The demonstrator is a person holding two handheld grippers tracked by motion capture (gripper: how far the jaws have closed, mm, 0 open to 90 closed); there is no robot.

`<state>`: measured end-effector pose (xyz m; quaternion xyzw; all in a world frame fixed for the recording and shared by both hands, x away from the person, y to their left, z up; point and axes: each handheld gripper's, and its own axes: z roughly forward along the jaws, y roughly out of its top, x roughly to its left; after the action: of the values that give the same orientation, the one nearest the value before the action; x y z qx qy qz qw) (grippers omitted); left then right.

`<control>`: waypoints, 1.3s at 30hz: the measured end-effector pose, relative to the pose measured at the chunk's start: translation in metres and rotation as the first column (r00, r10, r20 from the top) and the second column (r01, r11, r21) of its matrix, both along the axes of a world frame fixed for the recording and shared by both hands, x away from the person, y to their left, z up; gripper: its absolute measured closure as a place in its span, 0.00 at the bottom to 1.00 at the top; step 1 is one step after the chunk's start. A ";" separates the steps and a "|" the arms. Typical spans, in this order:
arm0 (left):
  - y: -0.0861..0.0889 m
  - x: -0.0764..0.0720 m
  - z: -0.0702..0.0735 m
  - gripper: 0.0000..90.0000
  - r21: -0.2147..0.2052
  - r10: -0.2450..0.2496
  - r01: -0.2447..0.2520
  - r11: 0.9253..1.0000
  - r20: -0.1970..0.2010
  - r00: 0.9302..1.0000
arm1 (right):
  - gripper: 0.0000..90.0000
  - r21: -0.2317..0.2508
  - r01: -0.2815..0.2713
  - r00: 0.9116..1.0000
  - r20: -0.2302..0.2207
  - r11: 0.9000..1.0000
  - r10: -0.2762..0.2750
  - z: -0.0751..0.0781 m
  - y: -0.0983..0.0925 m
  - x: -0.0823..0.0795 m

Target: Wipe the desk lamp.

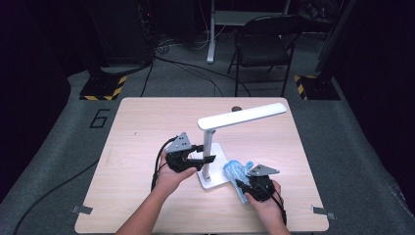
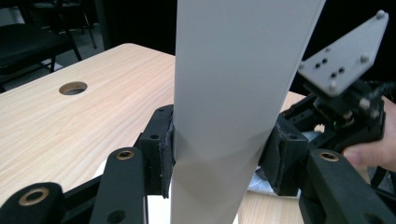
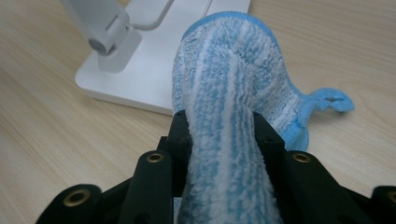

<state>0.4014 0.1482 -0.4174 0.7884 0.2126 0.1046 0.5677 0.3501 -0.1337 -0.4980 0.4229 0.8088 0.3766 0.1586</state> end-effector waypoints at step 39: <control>0.003 0.003 -0.001 0.56 -0.018 -0.007 0.007 1.000 -0.038 0.999 | 0.78 0.028 -0.134 0.991 0.024 0.991 0.133 -0.011 0.056 -0.001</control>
<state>0.4041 0.1517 -0.4184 0.7860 0.2217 0.0856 0.5708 0.3492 -0.0777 -0.5093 0.3659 0.8279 0.4028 0.1357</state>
